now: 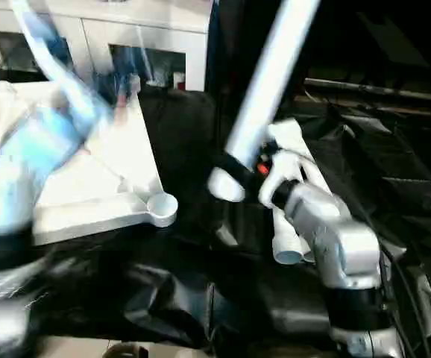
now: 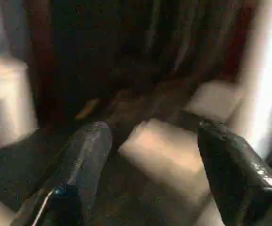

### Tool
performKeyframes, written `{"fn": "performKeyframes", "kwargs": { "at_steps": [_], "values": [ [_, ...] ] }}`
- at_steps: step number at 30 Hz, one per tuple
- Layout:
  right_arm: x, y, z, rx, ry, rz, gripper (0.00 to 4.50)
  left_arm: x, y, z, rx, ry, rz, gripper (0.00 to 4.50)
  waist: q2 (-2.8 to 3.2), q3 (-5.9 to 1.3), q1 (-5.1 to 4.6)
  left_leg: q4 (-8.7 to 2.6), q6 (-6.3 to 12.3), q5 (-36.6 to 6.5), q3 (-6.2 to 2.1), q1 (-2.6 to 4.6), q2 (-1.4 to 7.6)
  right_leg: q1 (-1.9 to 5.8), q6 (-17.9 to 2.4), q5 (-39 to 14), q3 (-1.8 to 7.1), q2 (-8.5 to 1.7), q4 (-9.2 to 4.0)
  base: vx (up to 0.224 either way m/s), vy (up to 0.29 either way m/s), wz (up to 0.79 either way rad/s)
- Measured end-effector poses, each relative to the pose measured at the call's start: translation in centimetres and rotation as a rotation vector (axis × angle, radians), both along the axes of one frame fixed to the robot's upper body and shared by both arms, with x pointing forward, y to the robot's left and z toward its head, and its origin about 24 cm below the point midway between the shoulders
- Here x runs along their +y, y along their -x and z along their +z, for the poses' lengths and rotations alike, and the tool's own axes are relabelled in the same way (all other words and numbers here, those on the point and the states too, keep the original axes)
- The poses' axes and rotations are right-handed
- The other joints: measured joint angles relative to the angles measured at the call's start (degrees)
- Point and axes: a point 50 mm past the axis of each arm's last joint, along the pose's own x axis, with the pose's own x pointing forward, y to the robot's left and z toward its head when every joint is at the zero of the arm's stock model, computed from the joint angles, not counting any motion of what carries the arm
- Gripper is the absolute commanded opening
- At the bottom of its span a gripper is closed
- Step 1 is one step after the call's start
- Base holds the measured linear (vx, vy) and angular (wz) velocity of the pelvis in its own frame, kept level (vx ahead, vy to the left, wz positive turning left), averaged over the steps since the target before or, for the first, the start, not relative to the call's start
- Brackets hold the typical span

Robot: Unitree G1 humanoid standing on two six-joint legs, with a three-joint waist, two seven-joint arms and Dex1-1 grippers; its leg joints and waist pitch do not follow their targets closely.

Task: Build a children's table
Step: Pick table leg

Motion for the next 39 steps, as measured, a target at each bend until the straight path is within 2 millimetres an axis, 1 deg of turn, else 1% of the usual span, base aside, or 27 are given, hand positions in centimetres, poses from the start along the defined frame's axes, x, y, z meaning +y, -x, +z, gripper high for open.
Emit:
{"fn": "performKeyframes", "kwargs": {
  "at_steps": [2, 3, 5, 6, 7, 8, 11, 13, 14, 15, 17, 19, 20, 21, 23, 24, 25, 28, 31, 32, 34, 35, 37, 38, 39],
  "values": [
    [-0.2, -0.2, -0.3, -0.025, 0.028, -0.038, 1.91, 0.8, 0.6, -3.0, 0.071, -0.141, -0.039, 3.36, 0.0, 0.03, 0.12, 0.0, -0.01, 0.0, 0.03, -0.09, 0.0, -0.06, 0.0, 0.0, 0.01, 0.0, 0.0, 0.0, 0.0, 0.0],
    [-0.1, -0.2, -0.3, -0.042, 0.036, -0.049, 1.91, 1.1, 0.9, -3.7, 0.09, -0.179, -0.065, 3.36, -0.02, 0.03, 0.24, 0.0, -0.01, 0.0, 0.02, -0.09, 0.0, -0.05, 0.0, 0.0, 0.0, 0.0, 0.0, 0.0, 0.0, 0.0],
    [0.0, -0.3, 0.0, -0.076, 0.044, -0.059, 1.91, 1.6, 1.0, -4.4, 0.109, -0.218, -0.101, 3.36, -0.28, 0.0, 0.44, -0.02, -0.01, 0.0, 0.05, -0.09, 0.0, -0.03, 0.0, 0.0, 0.0, -0.02, 0.01, 0.0, 0.0, 0.0],
    [0.2, -0.3, 0.0, -0.081, 0.037, -0.058, 1.91, 1.8, 1.0, -4.5, 0.112, -0.243, -0.123, 3.36, -0.52, -0.08, 0.4, -0.04, -0.01, 0.0, 0.09, -0.03, 0.0, -0.02, 0.0, 0.0, 0.02, -0.03, 0.03, 0.0, 0.0, 0.0],
    [0.4, -0.4, -0.1, -0.08, 0.025, -0.059, 1.91, 2.5, 0.9, -5.1, 0.126, -0.31, -0.156, 3.36, -0.91, -0.3, 0.3, -0.14, -0.01, 0.0, 0.1, 0.03, 0.0, -0.02, 0.0, 0.0, 0.02, -0.03, 0.04, 0.0, 0.0, 0.0],
    [0.4, -0.4, -0.2, -0.077, 0.022, -0.062, 1.91, 3.1, 0.9, -5.6, 0.145, -0.352, -0.166, 3.36, -1.15, -0.38, 0.19, -0.14, -0.01, 0.0, 0.1, 0.06, 0.0, -0.02, 0.0, 0.0, 0.02, -0.02, 0.04, 0.0, 0.0, 0.0],
    [0.2, -0.6, -0.8, -0.071, 0.041, -0.081, 1.91, 4.1, 0.9, -7.4, 0.203, -0.422, -0.174, 3.36, -1.76, -0.24, 0.15, -0.13, -0.01, 0.0, 0.15, 0.05, 0.0, -0.04, 0.0, 0.0, 0.05, -0.05, 0.03, 0.0, 0.0, 0.0],
    [0.4, -0.6, -1.2, -0.076, 0.087, -0.072, 1.91, 4.4, 0.9, -8.0, 0.228, -0.435, -0.183, 3.36, -1.87, -0.27, 0.18, -0.1, -0.01, 0.0, 0.17, 0.06, 0.0, -0.02, 0.0, 0.0, 0.05, -0.08, 0.03, 0.0, 0.0, 0.0],
    [0.5, -0.6, -1.5, -0.077, 0.112, -0.065, 1.91, 4.6, 0.9, -8.2, 0.237, -0.444, -0.193, 3.36, -1.87, -0.27, 0.17, -0.1, -0.01, 0.0, 0.19, 0.06, -0.01, -0.02, 0.0, 0.0, 0.06, -0.09, 0.03, 0.0, 0.0, 0.0],
    [0.5, -0.6, -1.6, -0.074, 0.118, -0.057, 1.91, 4.8, 0.8, -8.3, 0.243, -0.451, -0.198, 3.19, -1.86, -0.26, 0.18, -0.11, -0.01, 0.0, 0.19, 0.06, -0.01, -0.02, 0.0, 0.0, 0.06, -0.09, 0.03, 0.0, 0.0, 0.0],
    [0.6, -0.6, -1.8, -0.069, 0.116, -0.044, 1.91, 5.0, 0.8, -8.4, 0.248, -0.461, -0.209, 3.19, -1.85, -0.26, 0.19, -0.11, -0.01, 0.0, 0.19, 0.06, 0.0, -0.03, 0.0, 0.0, 0.05, -0.09, 0.05, 0.0, 0.0, 0.0],
    [0.6, -0.5, -1.8, -0.068, 0.111, -0.018, 1.91, 5.0, 0.6, -8.6, 0.244, -0.479, -0.23, 2.91, -1.85, -0.26, 0.2, -0.11, -0.01, 0.0, 0.19, 0.09, 0.01, -0.03, -0.1, 0.0, 0.05, -0.08, 0.1, 0.0, 0.0, 0.0],
    [0.6, -0.3, -2.0, -0.065, 0.104, -0.01, 1.91, 5.1, 0.4, -8.6, 0.244, -0.482, -0.237, 2.81, -1.84, -0.26, 0.24, -0.12, -0.01, 0.0, 0.19, 0.09, 0.01, -0.02, -0.1, 0.0, 0.04, -0.08, 0.1, 0.0, 0.0, 0.0],
    [0.6, -0.1, -2.1, -0.062, 0.099, -0.003, 1.91, 5.2, 0.3, -8.6, 0.246, -0.485, -0.24, 2.81, -1.84, -0.26, 0.24, -0.12, -0.01, 0.0, 0.19, 0.1, 0.01, -0.03, -0.1, 0.0, 0.05, -0.08, 0.1, 0.0, 0.0, 0.0],
    [0.7, 0.1, -2.4, -0.05, 0.081, 0.004, 1.91, 5.3, 0.2, -8.5, 0.252, -0.486, -0.251, 2.56, -1.75, -0.21, 0.19, -0.12, -0.01, 0.0, 0.2, 0.09, 0.01, -0.03, -0.1, 0.1, 0.06, -0.08, 0.1, 0.0, 0.0, 0.0],
    [0.7, 0.1, -2.4, -0.049, 0.074, 0.008, 1.91, 5.3, 0.1, -8.5, 0.255, -0.485, -0.259, 2.56, -1.72, -0.2, 0.17, -0.12, -0.01, 0.0, 0.21, 0.09, 0.01, -0.03, -0.1, 0.1, 0.06, -0.08, 0.1, 0.0, 0.0, 0.0],
    [0.8, 0.2, -2.4, -0.049, 0.069, 0.01, 1.91, 5.2, 0.1, -8.5, 0.257, -0.483, -0.265, 2.39, -1.71, -0.2, 0.17, -0.12, -0.01, 0.0, 0.21, 0.1, 0.01, -0.03, -0.2, 0.1, 0.06, -0.08, 0.1, 0.0, 0.0, 0.0],
    [0.8, 0.2, -2.4, -0.049, 0.064, 0.009, 1.91, 4.9, 0.1, -8.5, 0.262, -0.475, -0.285, 2.14, -1.68, -0.18, 0.17, -0.12, -0.02, 0.0, 0.21, 0.11, 0.02, -0.04, -0.2, 0.1, 0.05, -0.08, 0.1, 0.0, 0.0, 0.0],
    [0.8, 0.2, -2.4, -0.05, 0.064, 0.01, 1.91, 5.1, 0.2, -8.7, 0.292, -0.473, -0.307, 1.84, -1.58, -0.13, 0.2, -0.12, -0.02, 0.0, 0.21, 0.12, 0.02, -0.03, -0.2, 0.1, 0.05, -0.08, 0.1, 0.0, 0.0, 0.0],
    [0.8, 0.3, -2.5, -0.049, 0.063, 0.011, 1.91, 5.2, 0.3, -8.8, 0.301, -0.471, -0.31, 1.67, -1.56, -0.12, 0.21, -0.12, -0.02, 0.0, 0.2, 0.13, 0.02, -0.03, -0.2, 0.1, 0.04, -0.08, 0.1, 0.0, 0.0, 0.0],
    [0.8, 0.4, -2.6, -0.045, 0.062, 0.013, 1.91, 5.3, 0.3, -8.9, 0.311, -0.47, -0.311, 1.67, -1.55, -0.12, 0.23, -0.12, -0.02, 0.0, 0.2, 0.15, 0.03, -0.03, -0.3, 0.1, 0.04, -0.08, 0.11, 0.0, 0.0, 0.0],
    [0.7, 0.5, -2.7, -0.044, 0.062, 0.013, 1.91, 5.4, 0.3, -9.0, 0.32, -0.469, -0.313, 1.5, -1.53, -0.11, 0.23, -0.12, -0.02, 0.0, 0.2, 0.15, 0.03, -0.03, -0.3, 0.1, 0.04, -0.08, 0.11, 0.0, 0.0, 0.0],
    [0.7, 0.6, -2.8, -0.041, 0.062, 0.013, 1.91, 5.4, 0.3, -9.1, 0.325, -0.468, -0.318, 1.35, -1.53, -0.1, 0.23, -0.12, -0.02, 0.0, 0.2, 0.15, 0.03, -0.03, -0.3, 0.2, 0.04, -0.08, 0.11, 0.0, 0.0, 0.0],
    [0.7, 0.6, -2.8, -0.041, 0.062, 0.012, 1.91, 5.4, 0.4, -9.1, 0.326, -0.468, -0.319, 1.35, -1.49, -0.08, 0.22, -0.12, -0.02, 0.0, 0.2, 0.15, 0.03, -0.03, -0.3, 0.2, 0.04, -0.08, 0.11, 0.0, 0.0, 0.0],
    [0.7, 0.6, -2.8, -0.041, 0.062, 0.013, 1.91, 5.4, 0.4, -9.1, 0.327, -0.468, -0.32, 1.23, -1.48, -0.08, 0.22, -0.12, -0.02, 0.0, 0.2, 0.16, 0.03, -0.03, -0.3, 0.2, 0.04, -0.08, 0.11, 0.0, 0.0, 0.0]
  ]
}}
